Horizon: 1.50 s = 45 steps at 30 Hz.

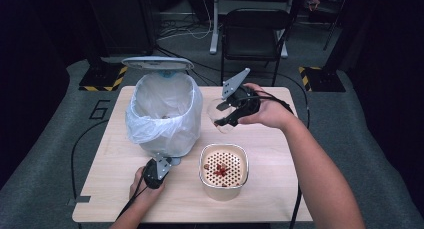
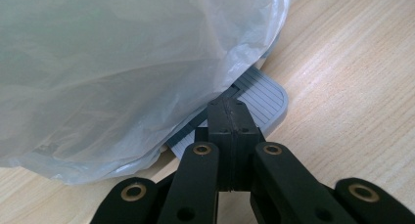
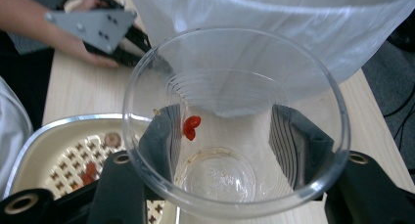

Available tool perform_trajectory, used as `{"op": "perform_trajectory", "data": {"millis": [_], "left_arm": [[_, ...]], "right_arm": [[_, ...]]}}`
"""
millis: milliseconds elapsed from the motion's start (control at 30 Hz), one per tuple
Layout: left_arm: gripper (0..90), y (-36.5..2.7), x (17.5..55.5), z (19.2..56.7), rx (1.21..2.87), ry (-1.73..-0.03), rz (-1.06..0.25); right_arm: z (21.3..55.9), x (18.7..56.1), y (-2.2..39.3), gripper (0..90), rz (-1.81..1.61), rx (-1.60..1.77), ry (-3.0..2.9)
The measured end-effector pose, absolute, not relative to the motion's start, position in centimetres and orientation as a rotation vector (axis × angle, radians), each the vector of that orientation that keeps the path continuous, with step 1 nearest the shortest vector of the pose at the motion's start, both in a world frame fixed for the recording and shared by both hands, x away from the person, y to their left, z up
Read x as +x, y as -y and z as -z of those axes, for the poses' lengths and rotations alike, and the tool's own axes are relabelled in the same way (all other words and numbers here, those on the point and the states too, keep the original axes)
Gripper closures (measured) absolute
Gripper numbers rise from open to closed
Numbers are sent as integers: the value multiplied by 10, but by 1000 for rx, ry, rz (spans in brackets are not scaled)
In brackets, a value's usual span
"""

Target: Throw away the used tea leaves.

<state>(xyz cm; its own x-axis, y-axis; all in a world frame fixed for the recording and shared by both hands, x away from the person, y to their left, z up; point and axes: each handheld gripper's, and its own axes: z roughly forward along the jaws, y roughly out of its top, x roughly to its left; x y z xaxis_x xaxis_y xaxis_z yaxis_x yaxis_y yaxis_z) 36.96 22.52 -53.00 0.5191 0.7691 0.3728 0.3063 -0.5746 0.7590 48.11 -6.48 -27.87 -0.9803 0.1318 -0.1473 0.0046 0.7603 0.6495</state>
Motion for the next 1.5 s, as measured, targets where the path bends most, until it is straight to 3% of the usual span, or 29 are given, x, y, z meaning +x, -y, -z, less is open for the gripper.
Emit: {"op": "perform_trajectory", "data": {"millis": [267,533,1167,1500], "left_arm": [[900,-224,370,531,2119,-878,-937],[900,-224,370,531,2120,-878,-936],[900,-225,370,531,2121,-873,-955],[900,-225,370,531,2123,-876,-938]], "right_arm": [[245,478,55,451,-1190,281,-2734],[233,474,27,449,-1283,434,-2722],[234,476,-27,440,-1395,652,-2537],[253,479,-47,427,-1397,747,-2470]]}}
